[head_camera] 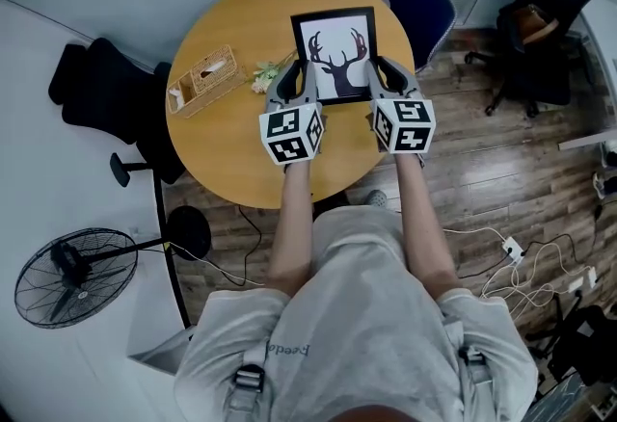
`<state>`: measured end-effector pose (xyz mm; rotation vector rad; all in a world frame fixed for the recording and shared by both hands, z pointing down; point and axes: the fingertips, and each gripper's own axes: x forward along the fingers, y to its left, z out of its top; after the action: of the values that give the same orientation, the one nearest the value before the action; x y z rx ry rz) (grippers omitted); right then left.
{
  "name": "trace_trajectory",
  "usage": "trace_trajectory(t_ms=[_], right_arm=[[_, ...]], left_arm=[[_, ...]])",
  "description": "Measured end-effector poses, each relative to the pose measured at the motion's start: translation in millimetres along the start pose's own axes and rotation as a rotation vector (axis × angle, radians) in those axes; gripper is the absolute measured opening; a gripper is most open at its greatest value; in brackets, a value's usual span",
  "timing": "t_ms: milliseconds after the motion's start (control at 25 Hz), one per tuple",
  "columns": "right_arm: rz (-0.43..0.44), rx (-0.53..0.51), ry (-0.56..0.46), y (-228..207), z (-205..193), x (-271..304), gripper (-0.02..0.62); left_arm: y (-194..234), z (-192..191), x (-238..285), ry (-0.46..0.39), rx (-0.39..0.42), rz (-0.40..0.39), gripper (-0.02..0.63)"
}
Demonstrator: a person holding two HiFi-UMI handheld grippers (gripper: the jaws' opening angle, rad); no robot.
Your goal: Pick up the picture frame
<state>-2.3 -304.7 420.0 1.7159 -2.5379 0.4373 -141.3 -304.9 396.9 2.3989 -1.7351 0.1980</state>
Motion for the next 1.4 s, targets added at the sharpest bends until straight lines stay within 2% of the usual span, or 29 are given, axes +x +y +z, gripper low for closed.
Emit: trace_trajectory(t_ms=[520, 840, 1400], right_arm=[[0.022, -0.037, -0.006, -0.5, 11.9, -5.3, 0.077], [0.013, -0.039, -0.023, -7.2, 18.5, -12.0, 0.078], [0.009, -0.057, -0.024, -9.5, 24.4, -12.3, 0.077]], left_arm=[[-5.9, 11.3, -3.2, -0.02, 0.021, -0.01, 0.088], [-13.8, 15.8, -0.4, -0.031, 0.003, -0.057, 0.089], [-15.6, 16.2, 2.2, -0.033, -0.014, -0.056, 0.089]])
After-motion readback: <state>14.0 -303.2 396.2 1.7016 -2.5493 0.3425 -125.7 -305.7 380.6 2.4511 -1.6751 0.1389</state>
